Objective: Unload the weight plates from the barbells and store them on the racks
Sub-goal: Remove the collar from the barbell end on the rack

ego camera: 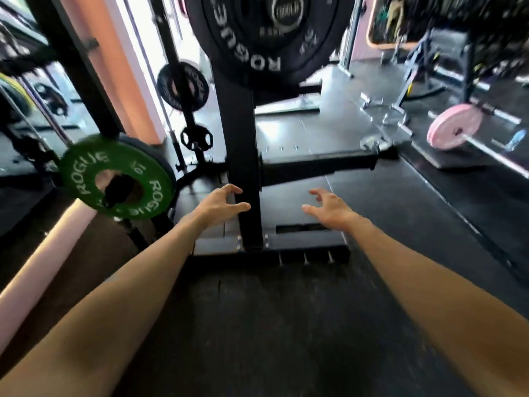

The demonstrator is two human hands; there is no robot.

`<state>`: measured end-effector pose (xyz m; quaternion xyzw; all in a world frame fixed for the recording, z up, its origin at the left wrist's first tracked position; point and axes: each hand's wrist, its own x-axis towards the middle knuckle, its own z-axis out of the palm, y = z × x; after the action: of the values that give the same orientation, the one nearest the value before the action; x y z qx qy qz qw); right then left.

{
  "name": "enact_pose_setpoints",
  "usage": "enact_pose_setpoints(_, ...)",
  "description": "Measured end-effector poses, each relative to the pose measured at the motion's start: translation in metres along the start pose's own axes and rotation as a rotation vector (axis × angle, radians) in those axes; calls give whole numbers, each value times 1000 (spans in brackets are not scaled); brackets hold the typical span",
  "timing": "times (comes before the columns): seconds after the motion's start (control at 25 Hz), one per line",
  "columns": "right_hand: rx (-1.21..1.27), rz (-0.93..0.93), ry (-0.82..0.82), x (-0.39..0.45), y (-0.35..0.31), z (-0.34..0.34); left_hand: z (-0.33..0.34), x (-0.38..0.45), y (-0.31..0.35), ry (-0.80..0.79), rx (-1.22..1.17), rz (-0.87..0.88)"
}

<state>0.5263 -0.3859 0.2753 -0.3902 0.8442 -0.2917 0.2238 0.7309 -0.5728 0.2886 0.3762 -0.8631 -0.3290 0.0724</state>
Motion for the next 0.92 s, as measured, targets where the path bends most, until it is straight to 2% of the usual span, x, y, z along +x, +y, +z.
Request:
enact_pose_setpoints(0.2, 25, -184, 151, 20, -68, -89, -92, 28, 68, 237, -17, 142)
enact_pose_setpoints(0.4, 15, -313, 294, 27, -125, -179, -160, 42, 142, 386, 20, 255)
enact_pose_setpoints(0.64, -7, -441, 376, 35, -170, -247, -201, 49, 203, 524, 25, 337)
enact_pose_setpoints(0.92, -50, -468, 402, 87, -183, -275, -218, 95, 213, 576, 35, 317)
